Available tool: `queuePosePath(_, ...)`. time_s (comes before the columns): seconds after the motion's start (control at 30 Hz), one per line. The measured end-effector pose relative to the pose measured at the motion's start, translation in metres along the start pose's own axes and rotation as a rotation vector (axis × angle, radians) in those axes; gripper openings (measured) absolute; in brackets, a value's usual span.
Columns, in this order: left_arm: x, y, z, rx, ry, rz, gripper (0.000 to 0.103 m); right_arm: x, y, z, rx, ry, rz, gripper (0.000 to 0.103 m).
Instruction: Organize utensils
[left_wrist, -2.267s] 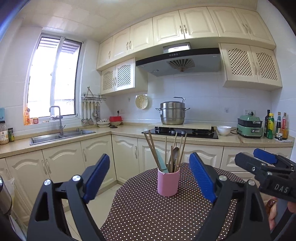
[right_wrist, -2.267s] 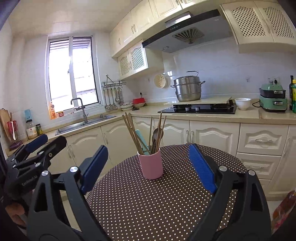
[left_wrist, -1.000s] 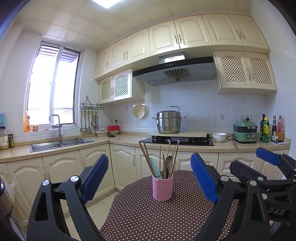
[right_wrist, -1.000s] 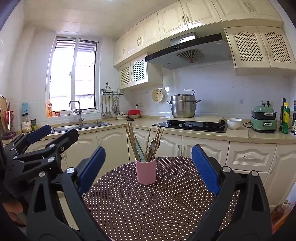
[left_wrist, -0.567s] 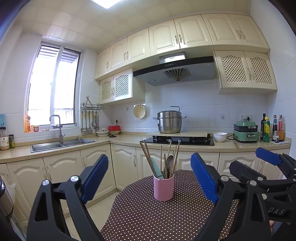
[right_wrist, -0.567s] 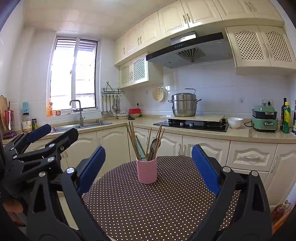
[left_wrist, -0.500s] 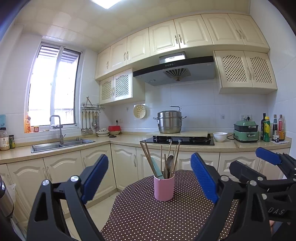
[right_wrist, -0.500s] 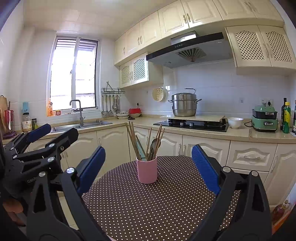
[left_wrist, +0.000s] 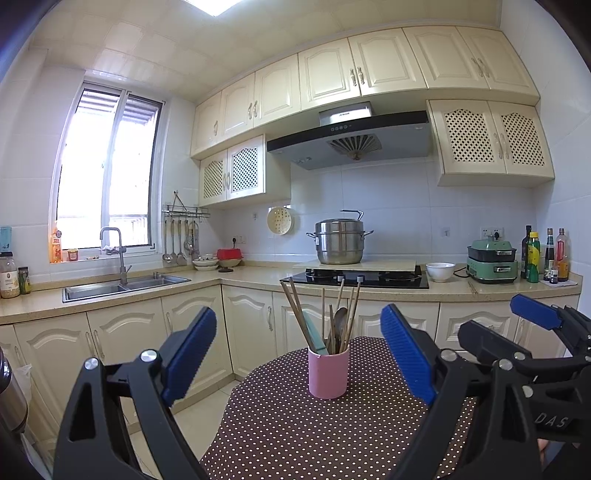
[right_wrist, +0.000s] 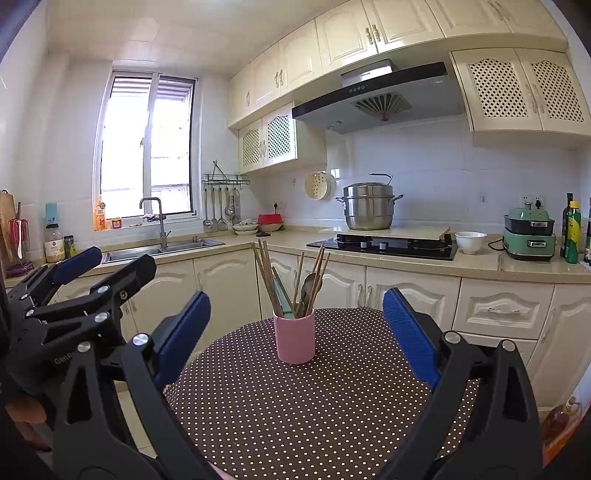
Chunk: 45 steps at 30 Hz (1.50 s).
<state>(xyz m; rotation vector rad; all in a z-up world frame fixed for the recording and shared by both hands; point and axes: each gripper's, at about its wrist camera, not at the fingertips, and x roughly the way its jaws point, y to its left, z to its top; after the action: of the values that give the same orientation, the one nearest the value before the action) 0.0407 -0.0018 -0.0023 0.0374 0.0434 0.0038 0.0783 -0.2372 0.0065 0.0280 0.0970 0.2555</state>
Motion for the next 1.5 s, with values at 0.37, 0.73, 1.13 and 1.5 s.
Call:
queuePosePath(0.37, -0.0027, 0.0033, -0.0030, -0.006, 0.002, -0.001, 0.089, -0.0005, 0.0032, -0.0005, -0.001, 0.003, 0.004, 0.093)
queuePosePath(0.73, 0.0004, 0.0048, -0.0022, -0.010, 0.008, 0.003, 0.089, -0.0003, 0.0058, -0.0018, -0.009, 0.003, 0.005, 0.093)
queuePosePath(1.13, 0.0020, 0.0045, -0.0031, -0.007, 0.008, 0.003, 0.089, -0.0002, 0.0034, -0.0039, -0.003, 0.008, 0.009, 0.093)
queuePosePath(1.5, 0.0021, 0.0047, -0.0047, -0.007, 0.011, 0.002, 0.089, -0.0009, 0.0044, -0.0053, 0.001, 0.014, 0.010, 0.093)
